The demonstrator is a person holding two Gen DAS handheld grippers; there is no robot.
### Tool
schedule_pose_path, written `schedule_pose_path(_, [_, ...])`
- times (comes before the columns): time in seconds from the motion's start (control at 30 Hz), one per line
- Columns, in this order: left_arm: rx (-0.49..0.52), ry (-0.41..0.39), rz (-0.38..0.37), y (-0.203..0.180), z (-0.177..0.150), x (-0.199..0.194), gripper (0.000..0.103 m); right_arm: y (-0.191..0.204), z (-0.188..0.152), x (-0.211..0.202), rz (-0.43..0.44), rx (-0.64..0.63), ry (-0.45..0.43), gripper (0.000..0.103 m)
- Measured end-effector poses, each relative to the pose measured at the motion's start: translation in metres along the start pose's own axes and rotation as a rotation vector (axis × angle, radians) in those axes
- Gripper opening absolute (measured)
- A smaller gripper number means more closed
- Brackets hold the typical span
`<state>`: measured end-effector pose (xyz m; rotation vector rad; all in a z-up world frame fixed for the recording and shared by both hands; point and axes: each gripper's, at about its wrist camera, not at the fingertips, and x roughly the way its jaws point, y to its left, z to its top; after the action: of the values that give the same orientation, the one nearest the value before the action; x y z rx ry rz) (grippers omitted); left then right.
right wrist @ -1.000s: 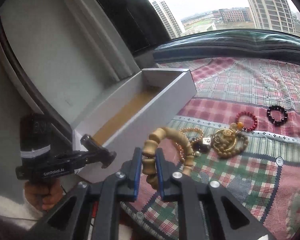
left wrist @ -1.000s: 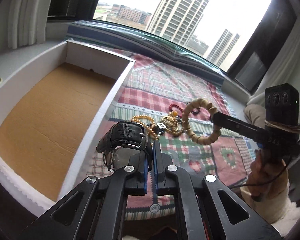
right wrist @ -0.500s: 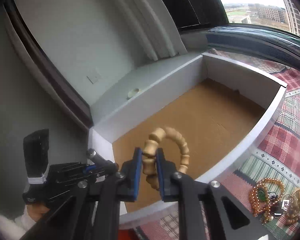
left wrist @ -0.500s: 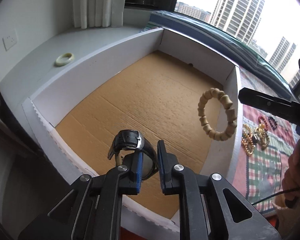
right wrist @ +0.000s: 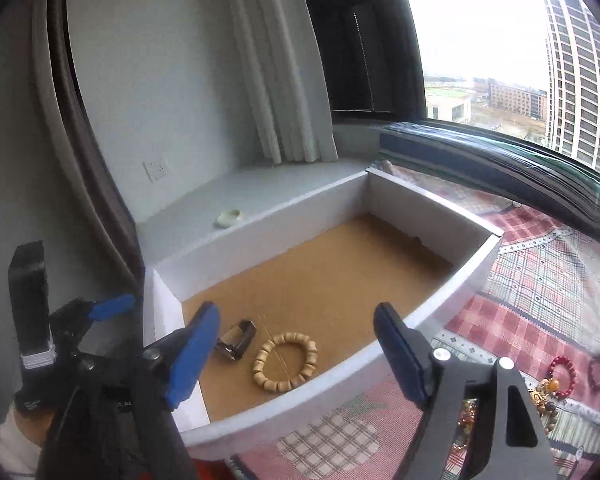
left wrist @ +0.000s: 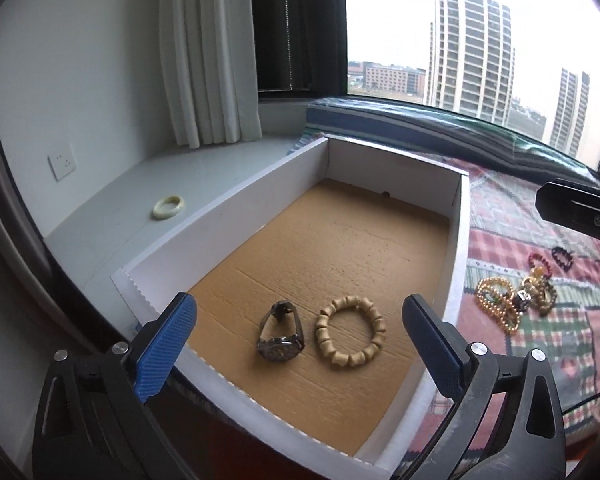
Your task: Organize jewelry
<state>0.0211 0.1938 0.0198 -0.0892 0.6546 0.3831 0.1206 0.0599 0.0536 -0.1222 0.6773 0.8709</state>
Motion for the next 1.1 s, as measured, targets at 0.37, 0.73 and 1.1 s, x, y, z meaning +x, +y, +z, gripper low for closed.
schedule_pose_path(0.37, [0.117, -0.066, -0.168, -0.097, -0.016, -0.030, 0.102, -0.050, -0.066, -0.111, -0.369, 0.009, -0.067, 0.086])
schedule_pose_path(0.73, [0.184, -0.027, -0.283, -0.160, -0.036, -0.054, 0.102, -0.093, -0.147, -0.189, -0.541, 0.118, -0.101, 0.086])
schedule_pose_path(1.1, [0.256, -0.002, -0.327, -0.188, -0.054, -0.055, 0.102, -0.108, -0.175, -0.196, -0.524, 0.201, -0.119, 0.103])
